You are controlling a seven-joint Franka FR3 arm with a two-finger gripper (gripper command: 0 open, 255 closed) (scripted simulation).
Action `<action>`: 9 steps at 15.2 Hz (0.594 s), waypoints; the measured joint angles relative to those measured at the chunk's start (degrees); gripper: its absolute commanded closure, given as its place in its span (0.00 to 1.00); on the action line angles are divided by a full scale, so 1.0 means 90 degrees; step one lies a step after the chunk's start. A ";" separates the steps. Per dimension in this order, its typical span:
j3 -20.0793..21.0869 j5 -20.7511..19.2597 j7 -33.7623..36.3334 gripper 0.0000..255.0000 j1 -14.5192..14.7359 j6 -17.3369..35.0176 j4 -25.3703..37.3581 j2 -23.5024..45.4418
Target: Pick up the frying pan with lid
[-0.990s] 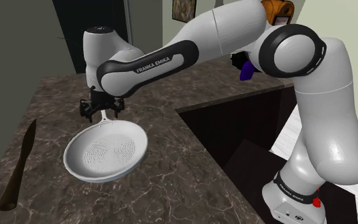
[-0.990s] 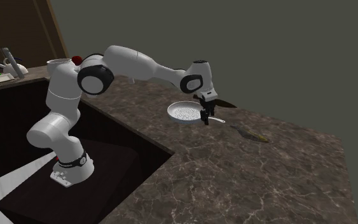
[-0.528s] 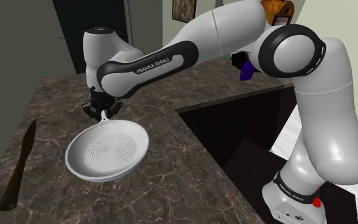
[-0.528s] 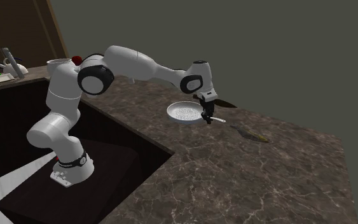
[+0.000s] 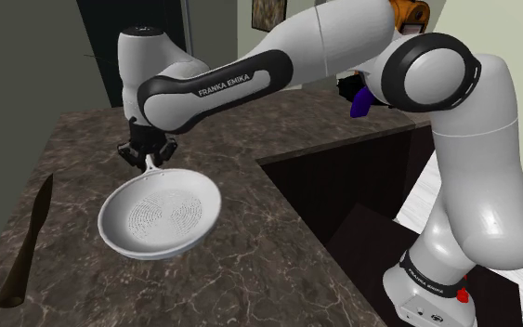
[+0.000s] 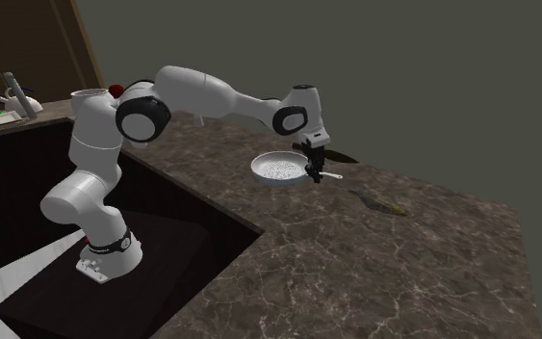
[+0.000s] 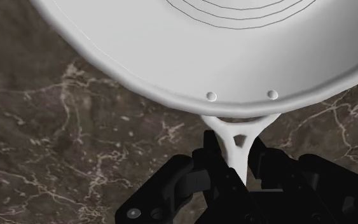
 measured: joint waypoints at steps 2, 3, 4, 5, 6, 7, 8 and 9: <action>0.0012 0.0017 -0.0014 1.00 0.0012 -0.0149 0.0126 -0.0025; 0.0016 0.0029 -0.0031 1.00 0.0009 -0.0215 0.0180 -0.0038; 0.0022 0.0045 -0.0050 1.00 -0.0007 -0.0258 0.0182 -0.0081; 0.0025 0.0051 -0.0063 1.00 -0.0001 -0.0341 0.0275 -0.0074; 0.0033 0.0063 -0.0065 1.00 0.0000 -0.0404 0.0292 -0.0118; 0.0040 0.0076 -0.0079 1.00 -0.0001 -0.0480 0.0342 -0.0145; 0.0042 0.0080 -0.0095 1.00 0.0011 -0.0592 0.0480 -0.0123; 0.0046 0.0091 -0.0109 1.00 0.0011 -0.0670 0.0544 -0.0138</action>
